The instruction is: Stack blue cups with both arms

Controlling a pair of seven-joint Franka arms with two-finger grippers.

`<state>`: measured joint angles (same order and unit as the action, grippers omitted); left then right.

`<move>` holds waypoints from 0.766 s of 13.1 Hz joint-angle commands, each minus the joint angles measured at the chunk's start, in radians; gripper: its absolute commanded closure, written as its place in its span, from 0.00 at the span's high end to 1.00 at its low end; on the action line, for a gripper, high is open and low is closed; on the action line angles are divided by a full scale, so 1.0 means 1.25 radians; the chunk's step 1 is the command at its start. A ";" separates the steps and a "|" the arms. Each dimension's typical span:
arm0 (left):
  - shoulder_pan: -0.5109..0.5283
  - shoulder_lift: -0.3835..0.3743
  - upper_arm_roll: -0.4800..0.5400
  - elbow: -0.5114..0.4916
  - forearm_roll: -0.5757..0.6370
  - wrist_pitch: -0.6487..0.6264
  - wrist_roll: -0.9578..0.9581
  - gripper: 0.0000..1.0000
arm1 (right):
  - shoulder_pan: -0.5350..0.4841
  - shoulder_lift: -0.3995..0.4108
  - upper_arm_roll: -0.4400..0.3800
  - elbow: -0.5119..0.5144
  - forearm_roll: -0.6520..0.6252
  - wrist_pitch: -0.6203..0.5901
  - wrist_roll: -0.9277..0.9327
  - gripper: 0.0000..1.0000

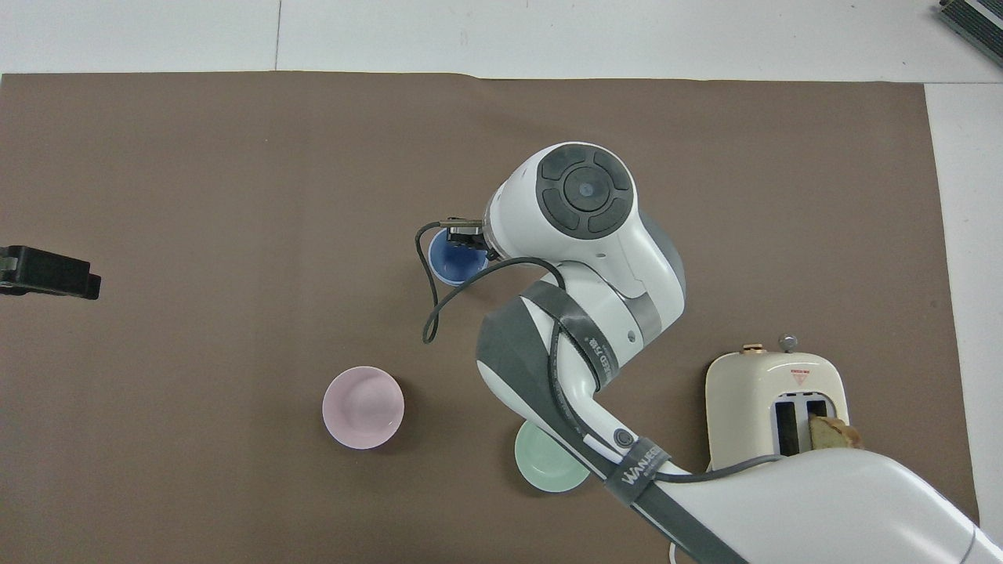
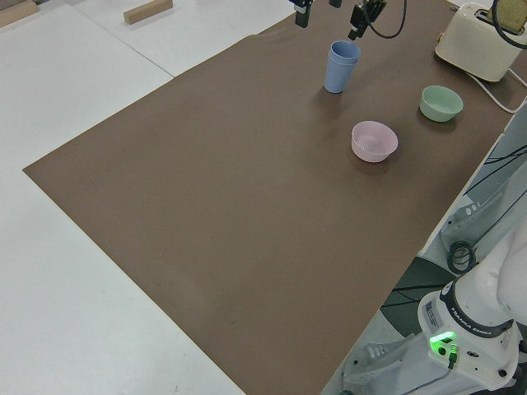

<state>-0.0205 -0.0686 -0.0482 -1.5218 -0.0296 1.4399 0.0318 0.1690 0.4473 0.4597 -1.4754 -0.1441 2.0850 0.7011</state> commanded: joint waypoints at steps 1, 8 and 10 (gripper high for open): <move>0.007 -0.005 -0.001 0.002 -0.009 -0.006 -0.001 1.00 | -0.074 -0.079 0.009 -0.016 -0.011 -0.069 0.001 0.99; 0.007 -0.008 -0.002 0.002 -0.009 -0.006 -0.001 1.00 | -0.257 -0.306 0.009 -0.043 0.029 -0.351 -0.179 1.00; 0.007 -0.008 -0.002 0.001 -0.009 -0.006 -0.001 1.00 | -0.282 -0.330 0.008 -0.032 0.034 -0.404 -0.220 1.00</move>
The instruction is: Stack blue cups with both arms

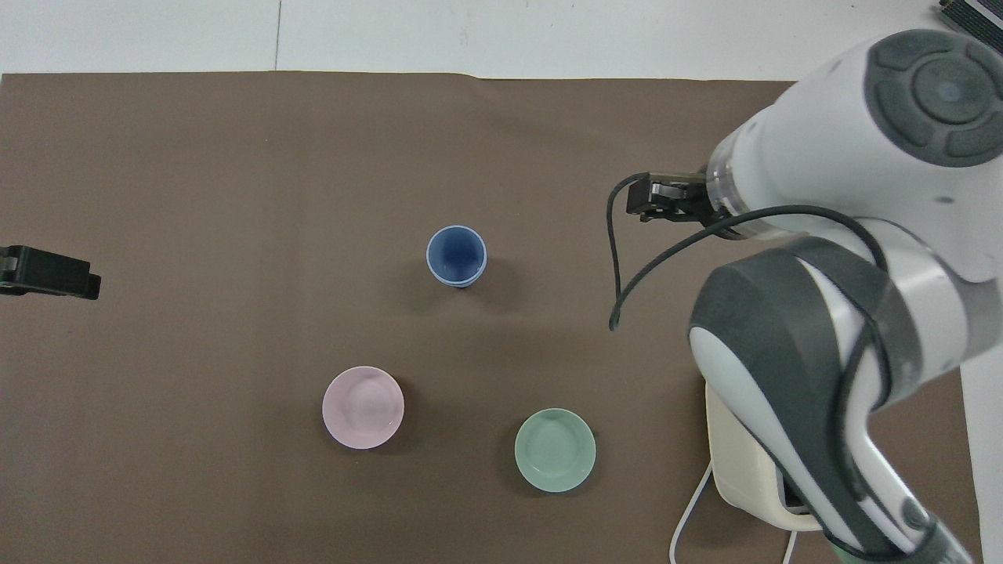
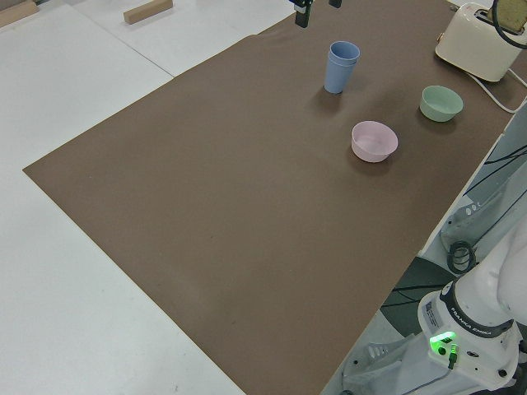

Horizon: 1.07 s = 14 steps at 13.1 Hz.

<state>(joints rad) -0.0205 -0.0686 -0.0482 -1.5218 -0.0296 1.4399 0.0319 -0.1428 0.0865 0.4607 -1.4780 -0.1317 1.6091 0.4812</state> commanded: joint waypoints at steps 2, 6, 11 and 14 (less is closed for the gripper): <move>0.007 -0.008 -0.002 0.001 -0.009 -0.006 -0.002 1.00 | -0.038 -0.045 0.003 -0.020 0.026 -0.038 -0.060 1.00; 0.005 0.003 -0.002 0.011 -0.002 -0.013 -0.001 1.00 | -0.042 -0.046 -0.004 -0.007 0.027 -0.050 -0.079 1.00; 0.004 -0.005 -0.003 0.005 -0.002 -0.018 -0.002 1.00 | -0.049 -0.048 -0.022 -0.004 0.033 -0.076 -0.114 1.00; 0.004 -0.006 -0.003 0.001 -0.002 -0.017 -0.002 1.00 | 0.066 -0.050 -0.172 0.029 0.033 -0.102 -0.116 1.00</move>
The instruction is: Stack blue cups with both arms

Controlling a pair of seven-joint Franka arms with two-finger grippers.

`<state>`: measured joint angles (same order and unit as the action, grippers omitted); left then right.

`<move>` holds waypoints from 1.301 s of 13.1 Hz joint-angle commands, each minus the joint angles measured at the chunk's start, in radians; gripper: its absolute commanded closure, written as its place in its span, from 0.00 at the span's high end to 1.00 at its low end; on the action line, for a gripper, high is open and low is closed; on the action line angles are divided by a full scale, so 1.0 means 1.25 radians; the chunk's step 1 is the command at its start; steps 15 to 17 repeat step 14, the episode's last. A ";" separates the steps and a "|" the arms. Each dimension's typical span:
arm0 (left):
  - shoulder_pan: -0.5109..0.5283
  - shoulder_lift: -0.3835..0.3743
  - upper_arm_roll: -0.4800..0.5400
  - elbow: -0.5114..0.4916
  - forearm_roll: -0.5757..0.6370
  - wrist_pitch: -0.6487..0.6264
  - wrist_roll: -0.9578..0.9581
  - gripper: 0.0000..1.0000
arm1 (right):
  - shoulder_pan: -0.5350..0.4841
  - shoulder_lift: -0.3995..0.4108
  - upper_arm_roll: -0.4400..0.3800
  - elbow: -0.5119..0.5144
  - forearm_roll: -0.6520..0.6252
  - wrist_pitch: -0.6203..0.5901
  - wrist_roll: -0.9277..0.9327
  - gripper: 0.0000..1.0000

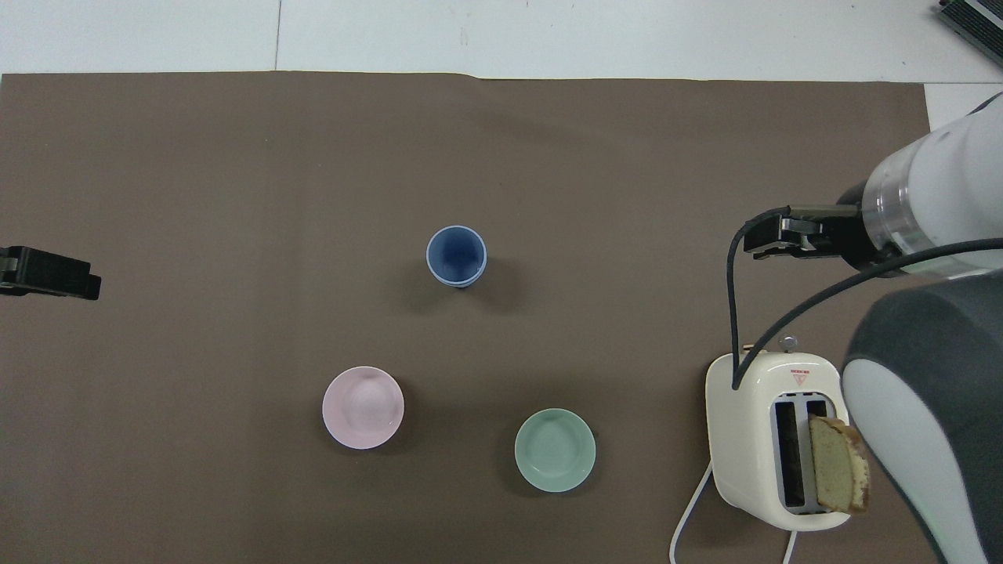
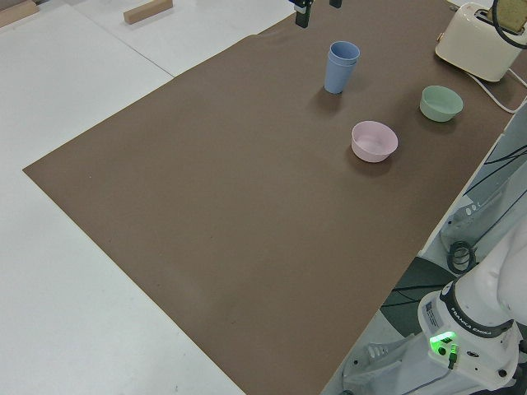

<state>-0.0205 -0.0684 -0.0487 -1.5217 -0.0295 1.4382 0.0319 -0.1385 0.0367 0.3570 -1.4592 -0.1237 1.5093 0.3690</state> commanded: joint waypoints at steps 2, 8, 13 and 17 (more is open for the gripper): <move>0.003 -0.007 -0.003 0.001 -0.002 -0.015 -0.003 1.00 | 0.090 -0.017 -0.121 0.014 0.027 -0.023 -0.053 1.00; 0.003 -0.007 -0.003 0.000 -0.002 -0.015 -0.006 1.00 | 0.124 -0.031 -0.195 0.002 0.073 -0.021 -0.098 1.00; 0.000 -0.008 -0.003 0.000 -0.002 -0.015 -0.008 1.00 | 0.123 -0.031 -0.196 0.000 0.073 -0.023 -0.109 1.00; 0.000 -0.008 -0.004 0.000 -0.002 -0.015 -0.008 1.00 | 0.123 -0.031 -0.196 0.000 0.073 -0.028 -0.110 1.00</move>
